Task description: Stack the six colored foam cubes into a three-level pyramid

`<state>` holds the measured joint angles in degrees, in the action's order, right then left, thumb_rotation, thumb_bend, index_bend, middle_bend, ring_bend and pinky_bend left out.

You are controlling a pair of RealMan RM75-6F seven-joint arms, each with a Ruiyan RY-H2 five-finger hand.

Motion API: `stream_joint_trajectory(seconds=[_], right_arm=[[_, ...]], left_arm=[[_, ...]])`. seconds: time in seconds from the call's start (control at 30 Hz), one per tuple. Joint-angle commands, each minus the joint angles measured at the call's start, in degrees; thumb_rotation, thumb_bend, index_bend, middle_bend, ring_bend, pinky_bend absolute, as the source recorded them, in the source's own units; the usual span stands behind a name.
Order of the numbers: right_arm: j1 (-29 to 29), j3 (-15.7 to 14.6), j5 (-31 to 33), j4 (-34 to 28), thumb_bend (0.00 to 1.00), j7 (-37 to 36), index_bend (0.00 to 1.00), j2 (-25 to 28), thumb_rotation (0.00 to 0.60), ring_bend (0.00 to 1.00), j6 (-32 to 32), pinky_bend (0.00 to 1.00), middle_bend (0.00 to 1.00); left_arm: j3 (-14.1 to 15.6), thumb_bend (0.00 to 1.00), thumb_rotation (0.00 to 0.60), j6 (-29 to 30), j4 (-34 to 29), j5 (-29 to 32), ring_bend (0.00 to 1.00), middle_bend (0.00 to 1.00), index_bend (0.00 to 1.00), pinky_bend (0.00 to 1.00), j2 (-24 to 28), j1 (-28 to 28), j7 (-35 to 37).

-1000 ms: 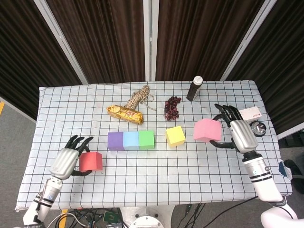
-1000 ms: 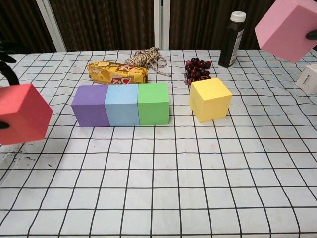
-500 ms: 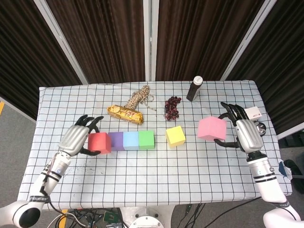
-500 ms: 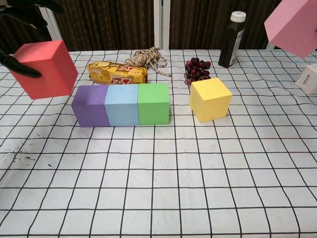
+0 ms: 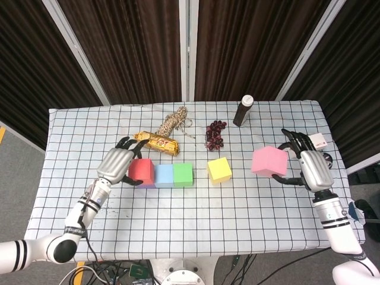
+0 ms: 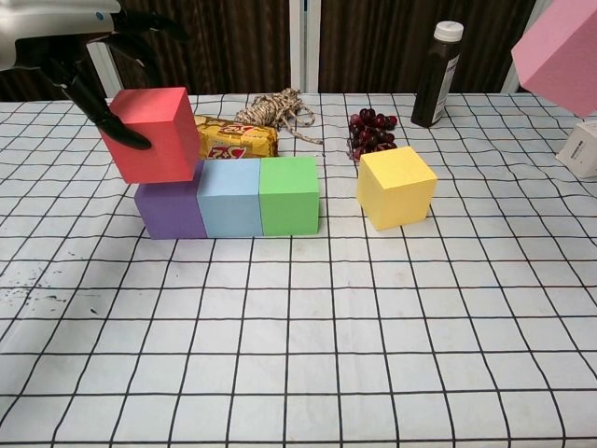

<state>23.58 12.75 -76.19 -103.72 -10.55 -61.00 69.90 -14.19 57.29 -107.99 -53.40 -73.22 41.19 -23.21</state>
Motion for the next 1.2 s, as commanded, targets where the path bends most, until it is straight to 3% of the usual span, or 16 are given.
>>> stream_joint_trajectory(seconds=[0.03,0.37,1.2], right_arm=[[-0.1,-0.1,0.0,0.3,0.08,-0.4,0.0,-0.1,0.6,0.07,-0.1,0.0,0.44],[-0.3,-0.2,-0.3,1.3,0.08,-1.9,0.0,-0.1,0.6,0.07,-0.3,0.0,0.44],[-1.2,-0.5,-0.8,2.6,0.08,-4.2,0.0,0.1,0.6,0.07,-0.2,0.0,0.44]], left_arm=[[-0.5,0.05,0.6,0.2,0.0,2.6,0.11,0.48,0.06,0.0,-0.5,1.2,-0.7],[-0.4,0.05,0.6,1.9,1.2,7.9,0.11,0.48,0.06,0.0,-3.3,4.3,-3.5],[2.3,0.05,0.6,2.5,4.6,4.9,0.11,0.48,0.06,0.0,-6.4,5.7,-2.1]])
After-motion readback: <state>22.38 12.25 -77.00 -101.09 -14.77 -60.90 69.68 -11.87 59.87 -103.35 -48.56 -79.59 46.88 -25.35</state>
